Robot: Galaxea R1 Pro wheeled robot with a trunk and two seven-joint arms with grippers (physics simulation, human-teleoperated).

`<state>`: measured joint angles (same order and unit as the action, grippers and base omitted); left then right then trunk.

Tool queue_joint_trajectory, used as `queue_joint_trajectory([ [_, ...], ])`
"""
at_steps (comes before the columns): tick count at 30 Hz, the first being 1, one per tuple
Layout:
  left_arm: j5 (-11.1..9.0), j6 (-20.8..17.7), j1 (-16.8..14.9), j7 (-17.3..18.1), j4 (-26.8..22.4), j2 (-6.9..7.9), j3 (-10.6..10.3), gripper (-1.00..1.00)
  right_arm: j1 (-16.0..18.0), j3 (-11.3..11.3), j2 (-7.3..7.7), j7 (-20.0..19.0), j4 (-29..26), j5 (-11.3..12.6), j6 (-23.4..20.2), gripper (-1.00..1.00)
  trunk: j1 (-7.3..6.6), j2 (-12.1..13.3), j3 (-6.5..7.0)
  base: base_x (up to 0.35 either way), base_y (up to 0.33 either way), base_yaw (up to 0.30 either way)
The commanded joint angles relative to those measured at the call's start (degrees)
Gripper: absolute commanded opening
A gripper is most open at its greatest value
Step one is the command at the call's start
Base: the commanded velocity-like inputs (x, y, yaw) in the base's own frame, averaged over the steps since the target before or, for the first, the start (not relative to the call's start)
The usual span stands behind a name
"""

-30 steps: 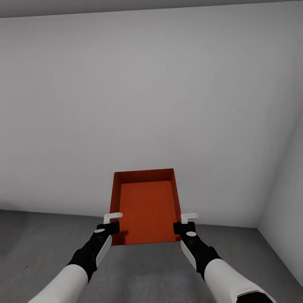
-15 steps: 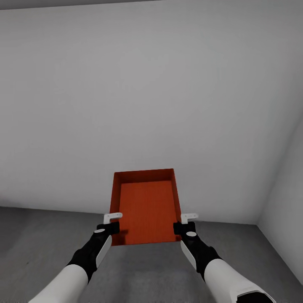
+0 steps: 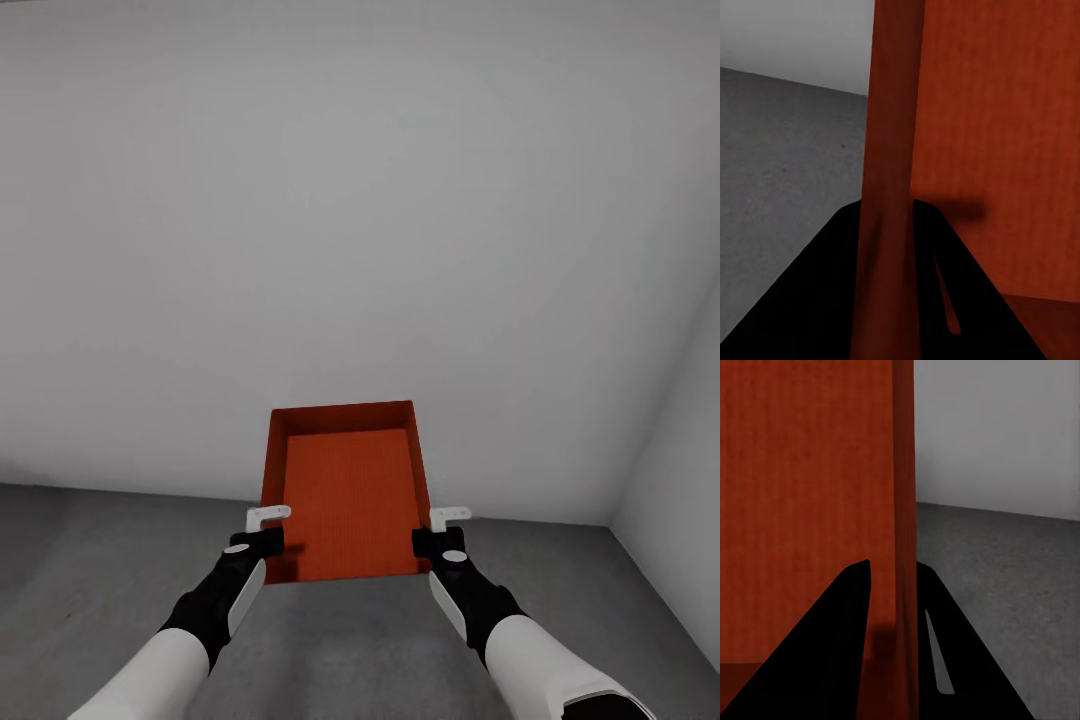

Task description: Move the two storage containers from the living room to the garage. In the garage, place one container on the floor and stack the other container on top of it (either order is fine).

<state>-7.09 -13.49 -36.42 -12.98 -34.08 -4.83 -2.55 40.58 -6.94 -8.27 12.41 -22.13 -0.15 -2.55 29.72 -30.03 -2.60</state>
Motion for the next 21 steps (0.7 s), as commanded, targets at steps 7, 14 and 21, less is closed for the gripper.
queue_joint_trajectory([
  [7,0.42,0.49,-0.06,-0.49,-1.06,0.1,0.62,-1.0,0.03,0.6,0.45,0.6,0.09,0.12,-0.26,-1.0,0.02,-0.12,-0.77,0.0,0.0,0.0],
  [14,0.29,0.48,-0.06,-0.47,-1.01,0.08,0.61,-1.0,0.03,0.61,0.45,0.6,0.07,0.15,-0.26,-1.0,0.02,-0.12,-1.42,0.0,0.0,0.0],
  [21,0.21,0.48,-0.06,-0.47,-0.99,0.08,0.61,-1.0,0.03,0.61,0.45,0.6,0.07,0.15,-0.26,-1.0,0.02,-0.12,-2.07,0.0,0.0,0.0],
])
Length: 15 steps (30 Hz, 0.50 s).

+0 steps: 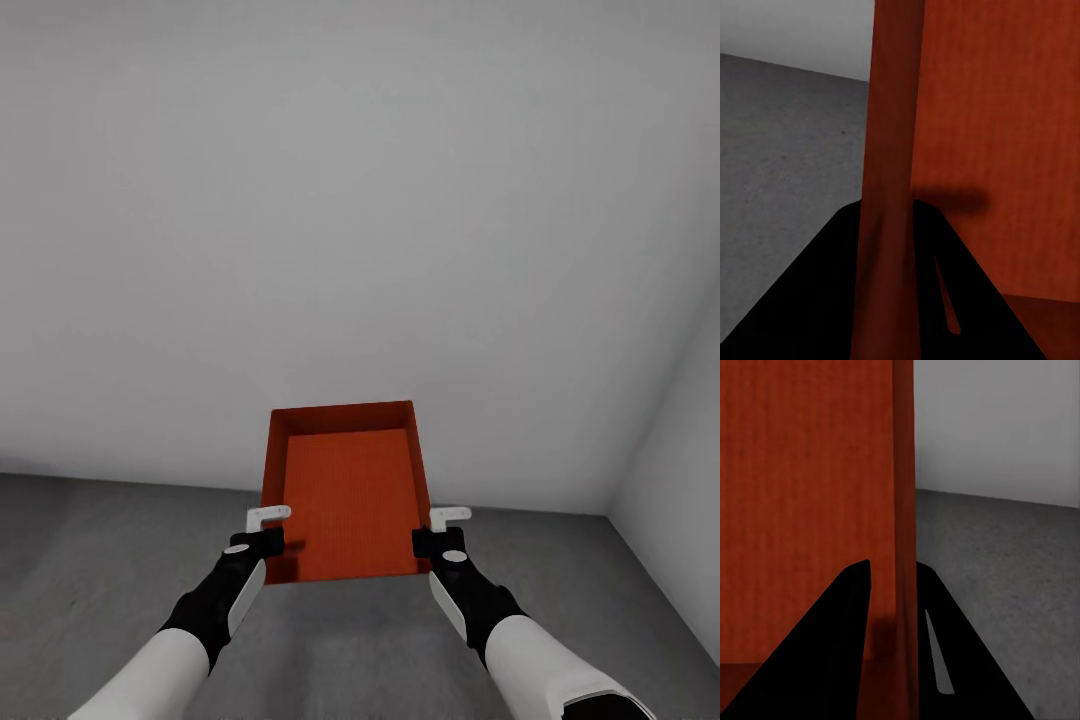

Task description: Move the two storage containers from the living room to the garage. In the garage, place one container on the floor and stack the other container on top of it (either order is fine).

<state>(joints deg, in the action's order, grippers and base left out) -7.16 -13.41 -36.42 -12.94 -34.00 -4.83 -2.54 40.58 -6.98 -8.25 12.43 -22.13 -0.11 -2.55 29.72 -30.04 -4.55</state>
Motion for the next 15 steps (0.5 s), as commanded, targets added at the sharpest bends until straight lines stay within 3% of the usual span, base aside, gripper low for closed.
queue_joint_trajectory([
  [1,0.26,0.4,-0.06,-0.51,-1.07,0.08,0.6,-1.0,0.03,0.65,0.43,0.58,0.07,0.1,-0.26,-1.0,0.02,-0.12,-0.22,0.0,0.0,0.0],
  [15,0.3,0.4,-0.06,-0.51,-1.07,0.16,0.6,-1.0,0.03,0.59,0.43,0.58,0.07,0.04,-0.26,-1.0,0.02,-0.12,-1.45,0.0,0.0,0.0],
])
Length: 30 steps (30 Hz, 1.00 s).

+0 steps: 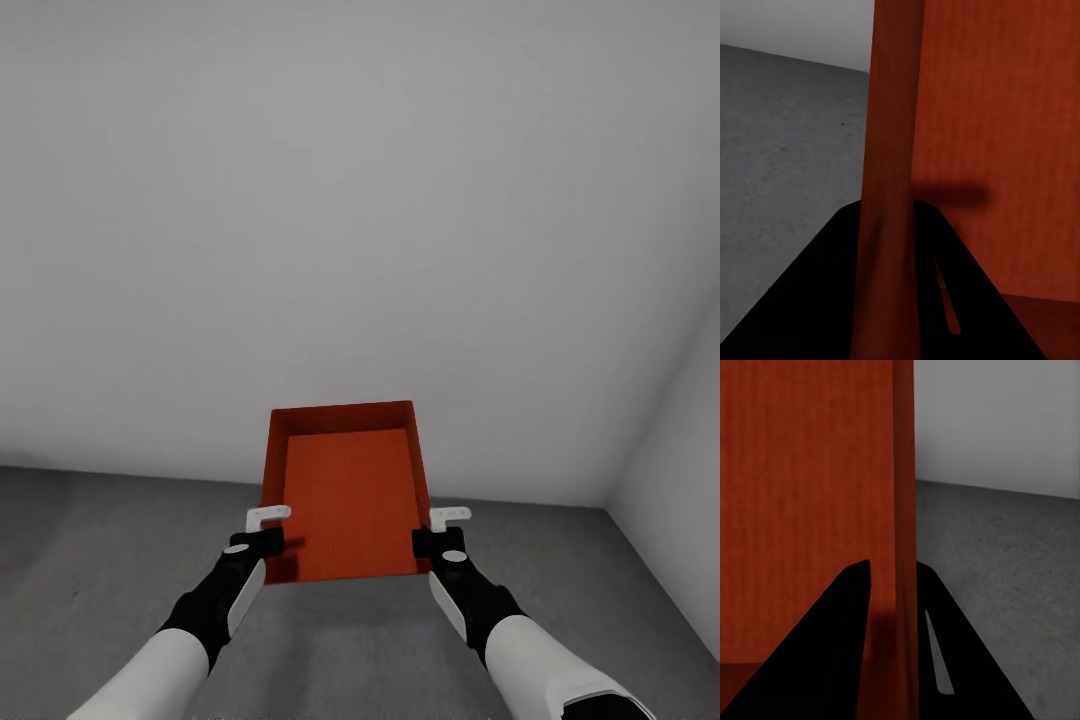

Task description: Move the two storage containers from the living room to the garage. In the garage, place one container on the floor and stack the other container on top of it (either order is fine).

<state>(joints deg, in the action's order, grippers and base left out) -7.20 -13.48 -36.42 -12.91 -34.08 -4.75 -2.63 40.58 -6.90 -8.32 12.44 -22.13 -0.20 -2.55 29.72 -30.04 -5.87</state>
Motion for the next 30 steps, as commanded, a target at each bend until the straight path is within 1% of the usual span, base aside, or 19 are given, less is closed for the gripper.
queue_joint_trajectory([
  [1,0.35,0.48,-0.06,-0.54,-0.99,0.09,0.7,-1.0,0.02,0.5,0.46,0.57,0.07,0.13,-0.26,-1.0,0.02,-0.11,-0.2,0.0,0.0,0.0],
  [30,0.26,0.48,-0.06,-0.54,-0.99,0.0,0.7,-1.0,0.02,0.57,0.58,0.57,0.07,0.11,-0.26,-1.0,0.02,-0.11,-2.21,0.0,0.0,0.0],
])
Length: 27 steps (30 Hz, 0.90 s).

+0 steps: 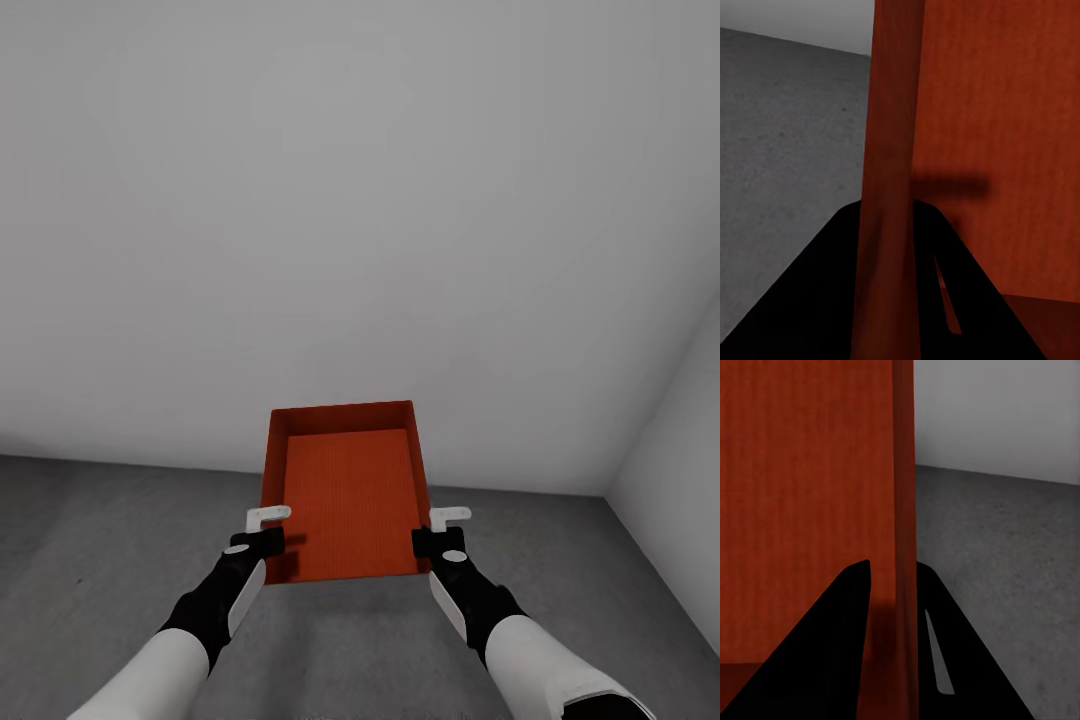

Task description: Move the two storage containers from the living room to the garage. In the garage, place one container on the floor and stack the other container on top of it (either order is fine).

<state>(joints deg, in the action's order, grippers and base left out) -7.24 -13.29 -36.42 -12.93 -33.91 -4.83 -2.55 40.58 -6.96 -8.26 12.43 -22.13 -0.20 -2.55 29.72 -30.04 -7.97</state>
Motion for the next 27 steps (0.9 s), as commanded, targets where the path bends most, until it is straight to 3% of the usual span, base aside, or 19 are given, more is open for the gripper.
queue_joint_trajectory([
  [1,0.29,0.28,-0.05,-0.51,-1.16,0.08,0.62,-1.0,0.02,0.63,0.52,0.58,0.07,0.11,-0.26,-1.0,0.02,-0.11,-0.18,0.0,0.0,0.0],
  [27,0.21,0.28,-0.05,-0.51,-1.07,0.1,0.62,-1.0,0.02,0.63,0.53,0.58,0.13,0.2,-0.26,-1.0,0.02,-0.11,-1.89,0.0,0.0,0.0],
])
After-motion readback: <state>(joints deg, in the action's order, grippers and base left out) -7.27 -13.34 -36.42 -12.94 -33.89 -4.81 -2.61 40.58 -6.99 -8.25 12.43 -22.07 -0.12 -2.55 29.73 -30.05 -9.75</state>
